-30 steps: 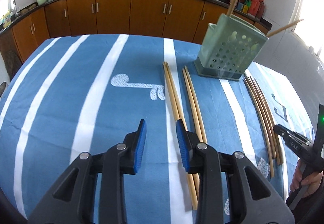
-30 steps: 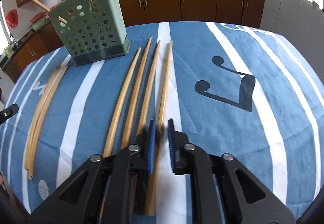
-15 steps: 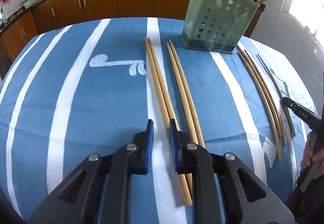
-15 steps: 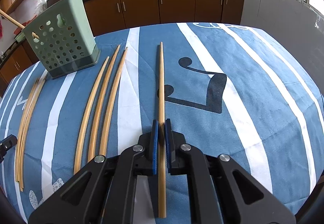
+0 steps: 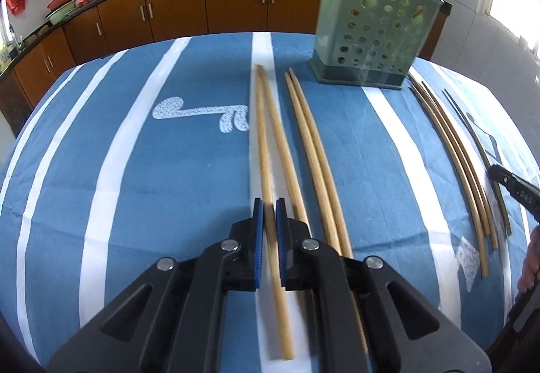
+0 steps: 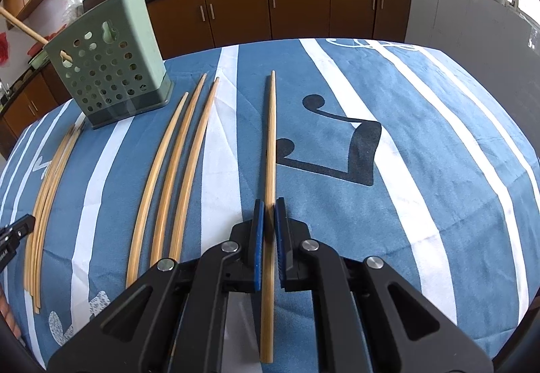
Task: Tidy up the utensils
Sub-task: 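Grasp another chopstick with the right gripper while the left gripper grasps one, then lift both chopsticks and carry them toward the green holder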
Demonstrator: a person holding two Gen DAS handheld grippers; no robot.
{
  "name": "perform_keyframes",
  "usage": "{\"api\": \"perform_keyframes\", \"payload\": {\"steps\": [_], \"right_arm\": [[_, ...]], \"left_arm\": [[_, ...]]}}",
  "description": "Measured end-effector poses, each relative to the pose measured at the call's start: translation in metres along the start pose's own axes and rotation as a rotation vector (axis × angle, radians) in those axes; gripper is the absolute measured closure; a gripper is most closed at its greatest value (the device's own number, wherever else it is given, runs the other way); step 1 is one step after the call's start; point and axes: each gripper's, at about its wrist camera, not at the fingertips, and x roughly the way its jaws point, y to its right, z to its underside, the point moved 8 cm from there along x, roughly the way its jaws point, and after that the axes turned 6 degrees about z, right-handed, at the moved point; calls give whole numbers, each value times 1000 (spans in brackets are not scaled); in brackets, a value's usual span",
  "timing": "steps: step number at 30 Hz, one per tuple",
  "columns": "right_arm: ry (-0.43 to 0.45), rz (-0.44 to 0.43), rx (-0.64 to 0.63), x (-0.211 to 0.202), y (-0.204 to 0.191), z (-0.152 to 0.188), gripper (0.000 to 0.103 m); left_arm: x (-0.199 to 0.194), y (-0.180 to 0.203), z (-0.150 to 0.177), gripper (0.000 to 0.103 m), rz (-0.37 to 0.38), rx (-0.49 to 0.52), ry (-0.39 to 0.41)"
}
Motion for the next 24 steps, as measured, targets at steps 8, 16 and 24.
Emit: {"api": "perform_keyframes", "payload": {"steps": [8, 16, 24], "right_arm": [[3, -8, -18, 9, -4, -11, 96], [13, -4, -13, 17, 1, -20, 95], [13, -10, -7, 17, 2, -20, 95]], "left_arm": [[4, -44, -16, 95, -27, -71, 22], [5, -50, -19, 94, 9, -78, 47], [5, -51, -18, 94, 14, -84, 49]]}}
